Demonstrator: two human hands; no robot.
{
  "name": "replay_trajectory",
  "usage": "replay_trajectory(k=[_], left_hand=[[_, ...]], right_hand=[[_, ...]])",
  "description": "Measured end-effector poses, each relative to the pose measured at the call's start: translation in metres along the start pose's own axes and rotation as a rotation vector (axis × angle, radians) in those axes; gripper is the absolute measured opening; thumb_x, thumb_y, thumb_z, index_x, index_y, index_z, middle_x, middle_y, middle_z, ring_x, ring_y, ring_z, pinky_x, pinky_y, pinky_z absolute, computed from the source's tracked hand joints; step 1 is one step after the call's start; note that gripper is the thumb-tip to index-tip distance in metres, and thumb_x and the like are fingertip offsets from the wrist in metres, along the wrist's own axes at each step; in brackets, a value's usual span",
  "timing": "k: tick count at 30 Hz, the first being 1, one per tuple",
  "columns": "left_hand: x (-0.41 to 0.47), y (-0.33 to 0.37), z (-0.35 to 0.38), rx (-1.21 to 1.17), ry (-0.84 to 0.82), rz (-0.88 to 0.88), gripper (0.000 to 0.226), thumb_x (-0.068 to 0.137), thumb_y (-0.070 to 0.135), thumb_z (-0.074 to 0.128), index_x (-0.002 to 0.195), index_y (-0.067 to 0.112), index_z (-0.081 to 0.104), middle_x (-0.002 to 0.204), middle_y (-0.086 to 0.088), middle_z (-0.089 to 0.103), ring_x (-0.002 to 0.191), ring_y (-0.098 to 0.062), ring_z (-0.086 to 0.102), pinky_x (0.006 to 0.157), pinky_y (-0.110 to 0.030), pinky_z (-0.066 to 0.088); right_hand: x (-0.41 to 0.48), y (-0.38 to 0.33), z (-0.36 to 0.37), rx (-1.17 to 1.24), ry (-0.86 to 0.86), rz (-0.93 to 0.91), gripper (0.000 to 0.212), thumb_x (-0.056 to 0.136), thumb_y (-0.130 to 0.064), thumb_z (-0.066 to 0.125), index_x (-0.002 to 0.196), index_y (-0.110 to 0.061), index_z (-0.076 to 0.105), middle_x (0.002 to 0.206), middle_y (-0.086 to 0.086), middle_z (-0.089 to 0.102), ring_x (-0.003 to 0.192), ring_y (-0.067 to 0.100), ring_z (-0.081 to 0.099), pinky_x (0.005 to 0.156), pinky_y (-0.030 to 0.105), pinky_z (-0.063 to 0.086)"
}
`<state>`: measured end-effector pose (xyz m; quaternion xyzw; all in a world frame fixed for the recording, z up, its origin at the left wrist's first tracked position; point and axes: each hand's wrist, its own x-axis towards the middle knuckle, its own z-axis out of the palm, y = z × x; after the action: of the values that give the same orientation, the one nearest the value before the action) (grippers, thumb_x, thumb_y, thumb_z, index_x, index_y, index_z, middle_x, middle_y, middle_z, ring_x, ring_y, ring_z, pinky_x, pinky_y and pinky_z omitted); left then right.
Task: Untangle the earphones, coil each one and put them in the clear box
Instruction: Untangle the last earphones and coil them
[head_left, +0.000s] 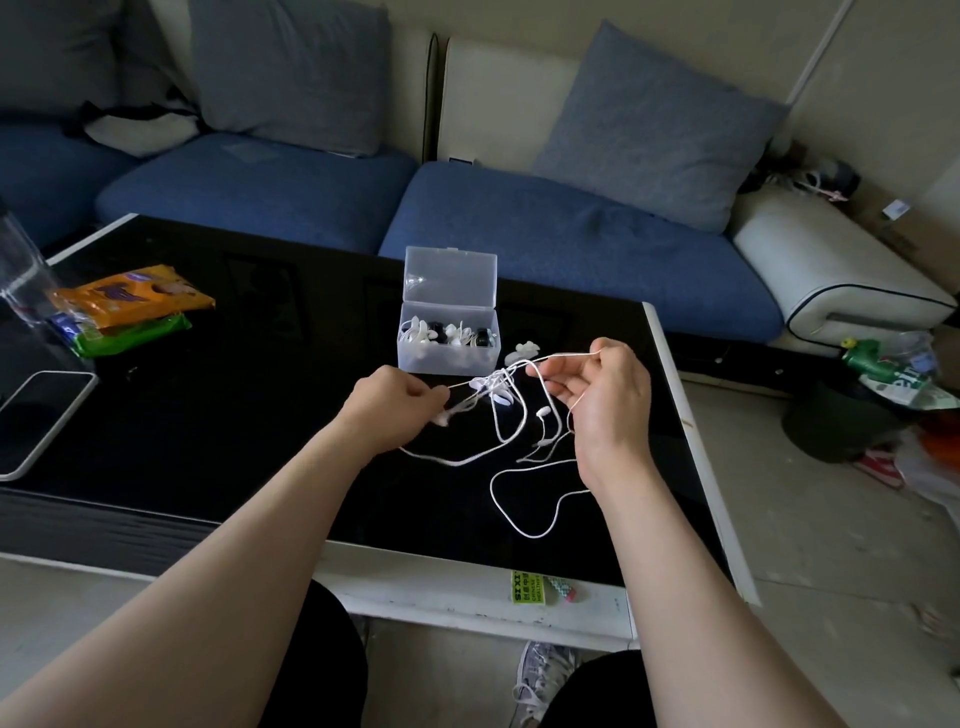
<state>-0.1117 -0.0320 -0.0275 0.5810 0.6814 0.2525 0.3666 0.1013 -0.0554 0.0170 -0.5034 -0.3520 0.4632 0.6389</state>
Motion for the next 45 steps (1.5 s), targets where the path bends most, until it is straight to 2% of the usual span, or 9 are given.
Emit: replay_trajectory(k=[4, 8, 12, 20, 27, 33, 37, 41, 45], left_hand=[[0.001, 0.001, 0.003, 0.135, -0.027, 0.048, 0.025, 0.094, 0.031, 0.056, 0.095, 0.035, 0.081, 0.108, 0.002, 0.075, 0.105, -0.022, 0.068, 0.095, -0.037, 0.056], [-0.009, 0.020, 0.003, -0.124, -0.197, 0.179, 0.039, 0.097, 0.014, 0.050, 0.106, 0.039, 0.079, 0.115, 0.009, 0.076, 0.115, -0.016, 0.068, 0.110, -0.042, 0.050], [-0.024, 0.035, -0.001, -0.295, -0.365, 0.293, 0.023, 0.099, 0.012, 0.065, 0.113, 0.025, 0.079, 0.113, 0.006, 0.079, 0.112, -0.007, 0.070, 0.100, -0.025, 0.048], [-0.024, 0.030, -0.003, -0.487, -0.338, 0.300, 0.016, 0.095, 0.017, 0.076, 0.108, 0.006, 0.077, 0.104, -0.023, 0.077, 0.098, -0.029, 0.073, 0.104, -0.045, 0.054], [-0.024, 0.030, -0.008, -0.567, -0.325, 0.266, 0.015, 0.093, 0.006, 0.078, 0.100, 0.002, 0.066, 0.105, -0.018, 0.077, 0.095, -0.040, 0.073, 0.101, -0.053, 0.058], [-0.019, 0.027, -0.010, -0.514, -0.201, 0.187, 0.019, 0.092, 0.005, 0.070, 0.083, 0.012, 0.056, 0.081, -0.012, 0.069, 0.057, -0.019, 0.049, 0.059, -0.032, 0.042], [-0.016, 0.023, -0.014, -0.348, -0.170, 0.125, 0.026, 0.088, 0.029, 0.058, 0.066, 0.018, 0.066, 0.076, -0.001, 0.072, 0.065, -0.018, 0.047, 0.066, -0.033, 0.039], [-0.014, 0.016, -0.003, 0.041, -0.045, 0.156, 0.061, 0.091, 0.063, 0.067, 0.063, 0.008, 0.065, 0.066, 0.004, 0.062, 0.074, -0.011, 0.057, 0.073, -0.031, 0.046], [-0.017, 0.016, 0.000, 0.146, 0.009, 0.195, 0.039, 0.062, 0.059, 0.085, 0.078, 0.030, 0.063, 0.118, -0.002, 0.045, 0.120, -0.022, 0.043, 0.106, -0.039, 0.046]], right_hand=[[-0.005, -0.005, 0.003, 0.015, -0.043, 0.021, 0.025, 0.100, -0.007, 0.027, 0.096, -0.013, 0.050, 0.067, 0.015, 0.071, 0.077, 0.034, 0.075, 0.074, 0.036, 0.056], [-0.009, -0.006, 0.007, -0.022, -0.111, 0.048, 0.028, 0.099, -0.005, 0.029, 0.080, -0.014, 0.049, 0.064, 0.019, 0.066, 0.069, 0.038, 0.071, 0.059, 0.028, 0.055], [-0.011, -0.007, 0.009, -0.053, -0.125, 0.055, 0.028, 0.102, -0.008, 0.032, 0.083, -0.014, 0.051, 0.068, 0.018, 0.069, 0.072, 0.037, 0.070, 0.063, 0.032, 0.058], [-0.008, -0.008, 0.007, -0.004, -0.057, 0.099, 0.021, 0.106, -0.012, 0.027, 0.101, -0.015, 0.047, 0.075, 0.021, 0.076, 0.067, 0.028, 0.075, 0.060, 0.028, 0.057], [-0.007, -0.011, 0.007, 0.238, 0.076, 0.175, 0.020, 0.105, -0.009, 0.027, 0.102, -0.016, 0.046, 0.080, 0.018, 0.079, 0.080, 0.033, 0.080, 0.083, 0.041, 0.060], [-0.006, -0.014, 0.000, 0.326, 0.131, 0.249, 0.033, 0.109, -0.011, 0.025, 0.140, -0.011, 0.038, 0.082, 0.019, 0.079, 0.076, 0.035, 0.080, 0.065, 0.035, 0.065], [-0.010, -0.017, 0.001, 0.250, 0.067, 0.236, 0.034, 0.110, -0.013, 0.025, 0.142, -0.013, 0.035, 0.081, 0.017, 0.079, 0.077, 0.035, 0.081, 0.063, 0.034, 0.065], [-0.011, -0.016, 0.005, 0.191, 0.016, 0.216, 0.032, 0.110, -0.015, 0.027, 0.139, -0.015, 0.039, 0.085, 0.019, 0.080, 0.078, 0.035, 0.080, 0.058, 0.032, 0.061], [-0.012, -0.015, 0.009, 0.167, -0.018, 0.210, 0.025, 0.109, -0.014, 0.027, 0.126, -0.019, 0.045, 0.088, 0.020, 0.080, 0.078, 0.036, 0.080, 0.057, 0.030, 0.059]])
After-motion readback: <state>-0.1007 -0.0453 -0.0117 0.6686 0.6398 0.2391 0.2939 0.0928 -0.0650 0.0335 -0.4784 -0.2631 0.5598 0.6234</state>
